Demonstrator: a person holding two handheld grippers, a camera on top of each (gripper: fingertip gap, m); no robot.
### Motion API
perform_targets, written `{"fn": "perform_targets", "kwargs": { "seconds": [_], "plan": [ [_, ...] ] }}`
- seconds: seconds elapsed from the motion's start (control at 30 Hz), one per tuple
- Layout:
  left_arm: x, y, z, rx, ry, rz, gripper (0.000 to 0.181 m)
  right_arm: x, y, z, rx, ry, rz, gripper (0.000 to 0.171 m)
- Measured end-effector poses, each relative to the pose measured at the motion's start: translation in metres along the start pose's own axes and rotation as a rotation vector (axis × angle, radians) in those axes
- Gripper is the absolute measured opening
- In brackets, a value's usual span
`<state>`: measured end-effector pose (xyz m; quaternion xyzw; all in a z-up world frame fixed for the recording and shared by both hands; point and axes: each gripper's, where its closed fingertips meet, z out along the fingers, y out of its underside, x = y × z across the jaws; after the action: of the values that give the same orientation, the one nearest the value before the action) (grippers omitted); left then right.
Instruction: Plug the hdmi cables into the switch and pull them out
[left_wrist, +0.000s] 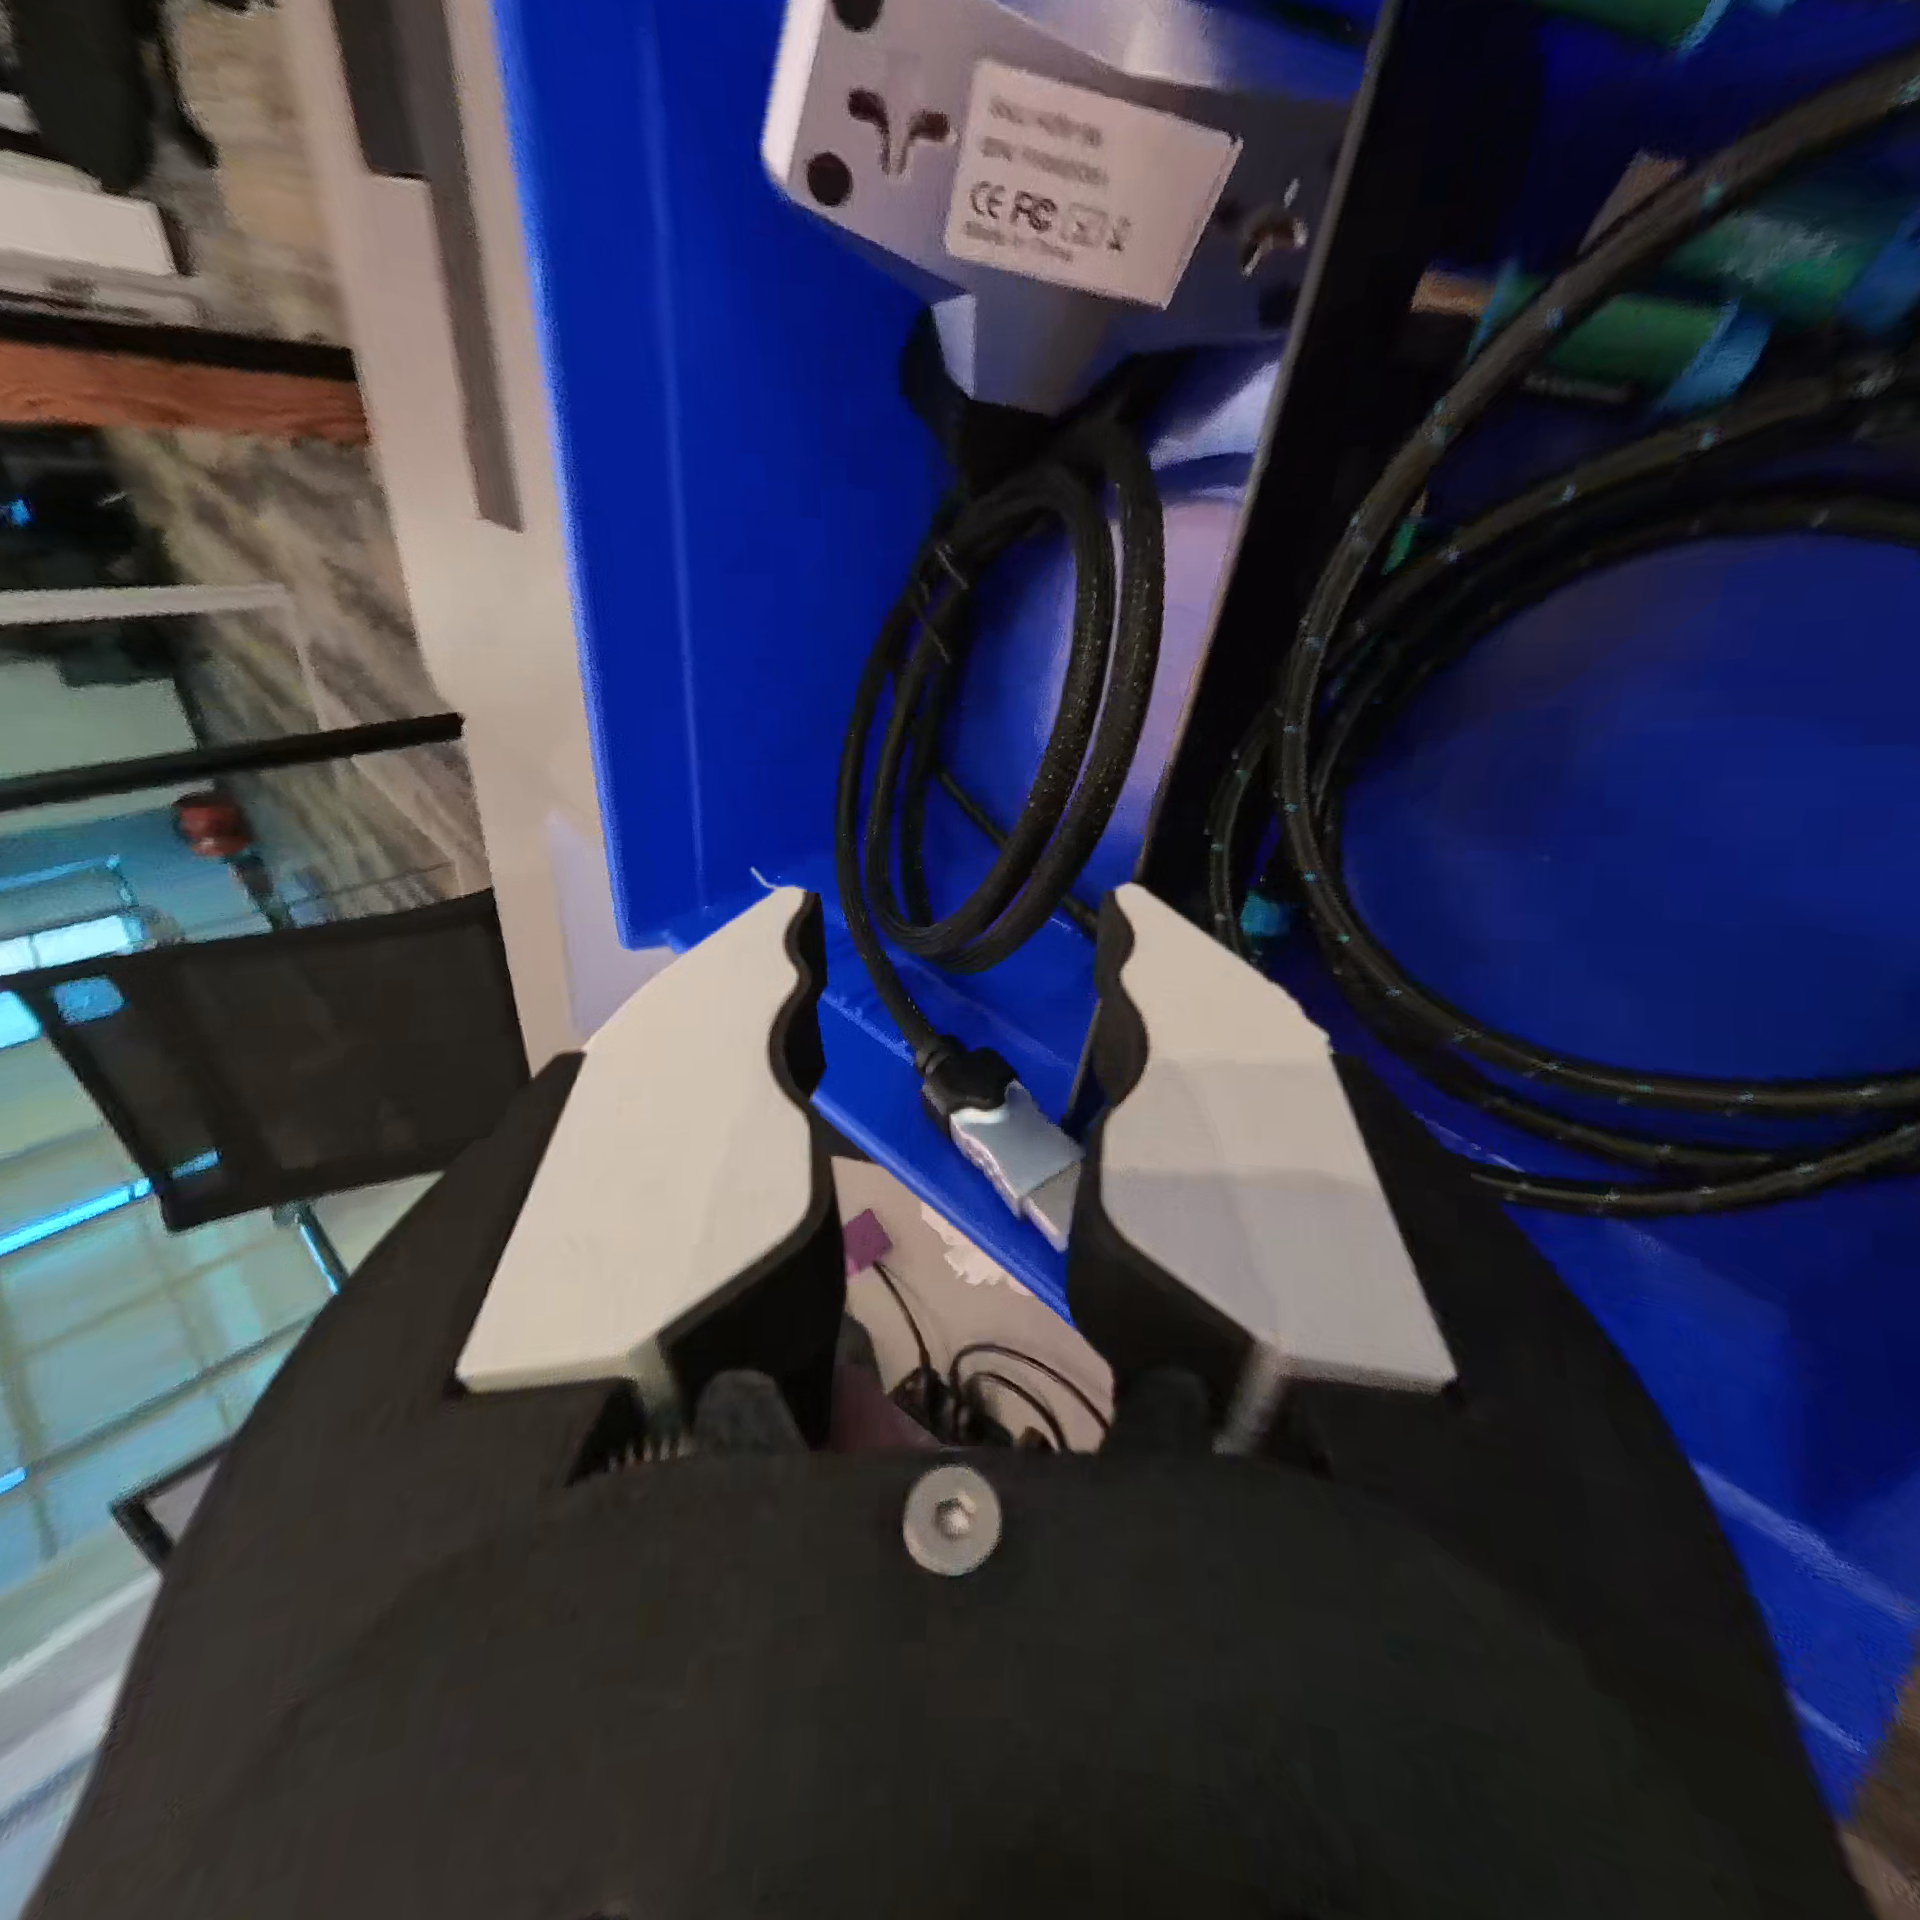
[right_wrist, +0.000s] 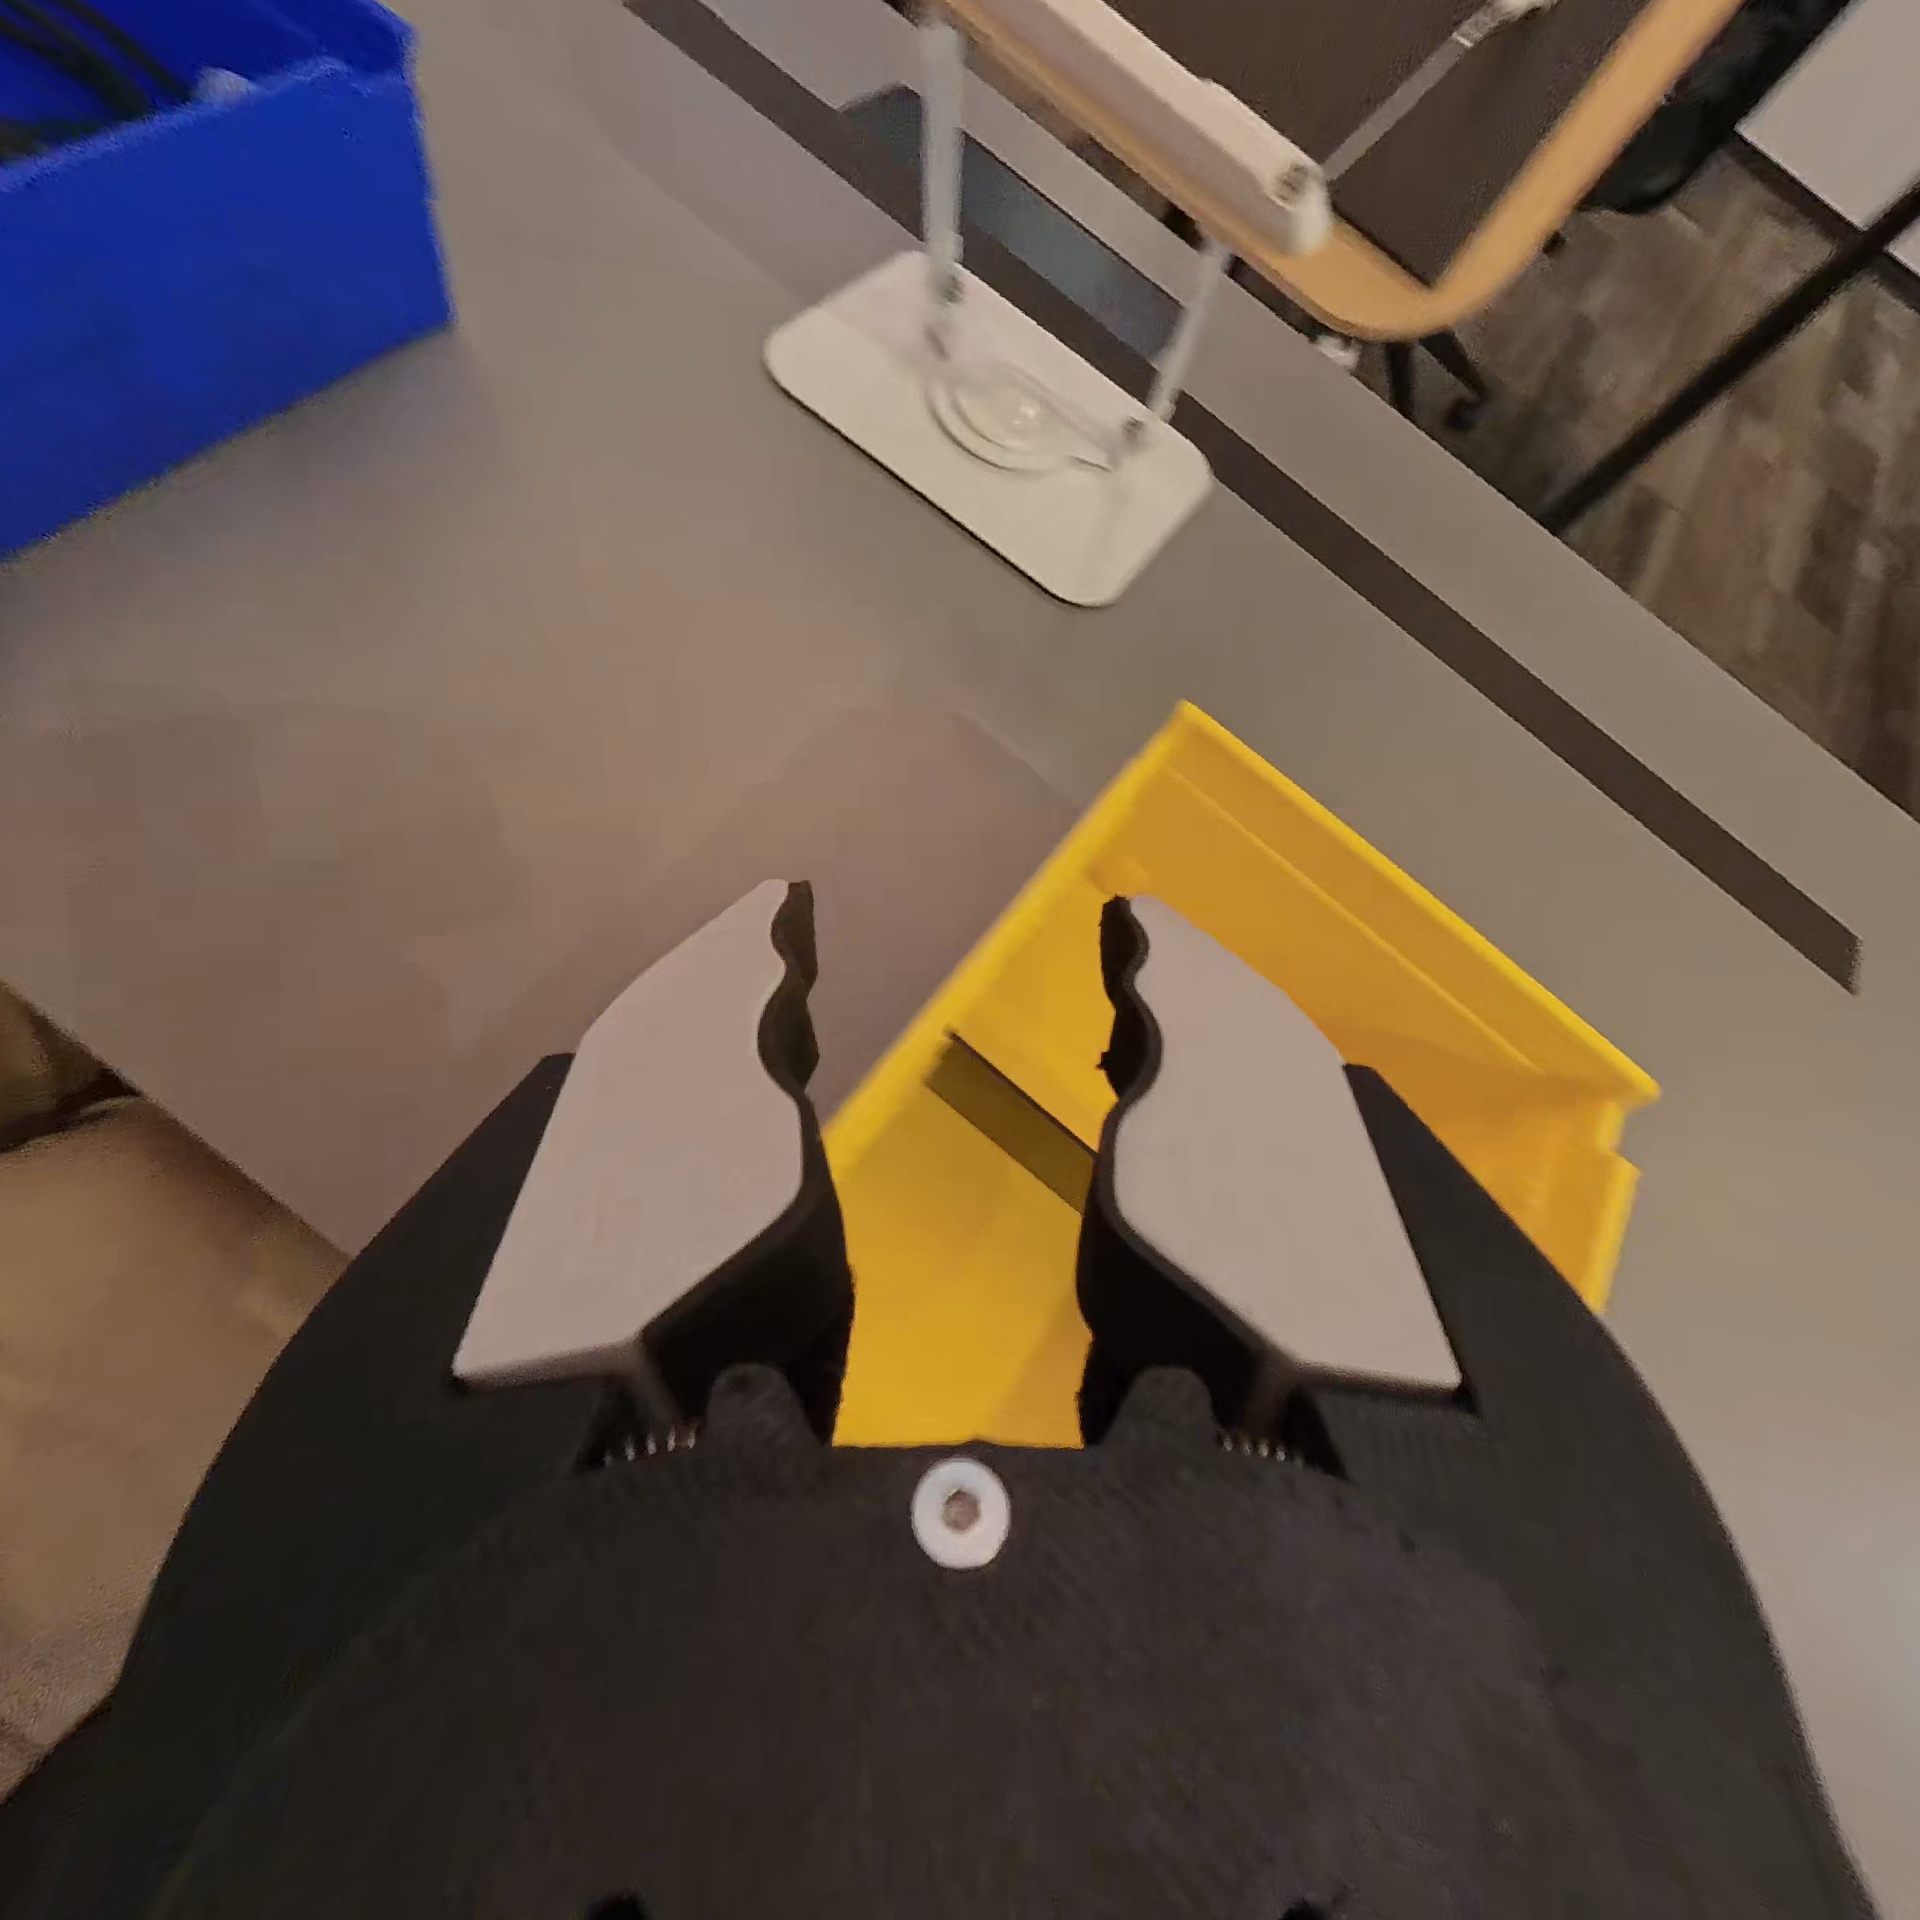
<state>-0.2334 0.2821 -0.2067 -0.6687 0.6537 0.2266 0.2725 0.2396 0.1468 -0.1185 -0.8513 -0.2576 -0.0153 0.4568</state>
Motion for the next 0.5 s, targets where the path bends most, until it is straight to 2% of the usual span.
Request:
{"fn": "perform_targets", "kwargs": {
  "seconds": [0.1, 0.23, 0.37, 0.5],
  "plan": [
    [0.001, -0.001, 0.009, 0.035, 0.071, 0.023, 0.042, -0.031, -0.008, 0.012, 0.004, -0.069, -0.042, 0.052],
    [0.01, -0.001, 0.014, 0.042, 0.148, 0.048, 0.019, -0.056, -0.008, 0.023, -0.002, -0.136, -0.071, 0.052],
    [0.007, 0.001, 0.017, 0.036, 0.127, 0.054, 0.01, -0.073, -0.006, 0.03, -0.008, -0.187, -0.073, 0.052],
    [-0.003, -0.006, 0.01, 0.086, 0.069, 0.036, 0.008, -0.084, -0.006, 0.032, 0.0, -0.221, -0.078, 0.051]
  ]
}}
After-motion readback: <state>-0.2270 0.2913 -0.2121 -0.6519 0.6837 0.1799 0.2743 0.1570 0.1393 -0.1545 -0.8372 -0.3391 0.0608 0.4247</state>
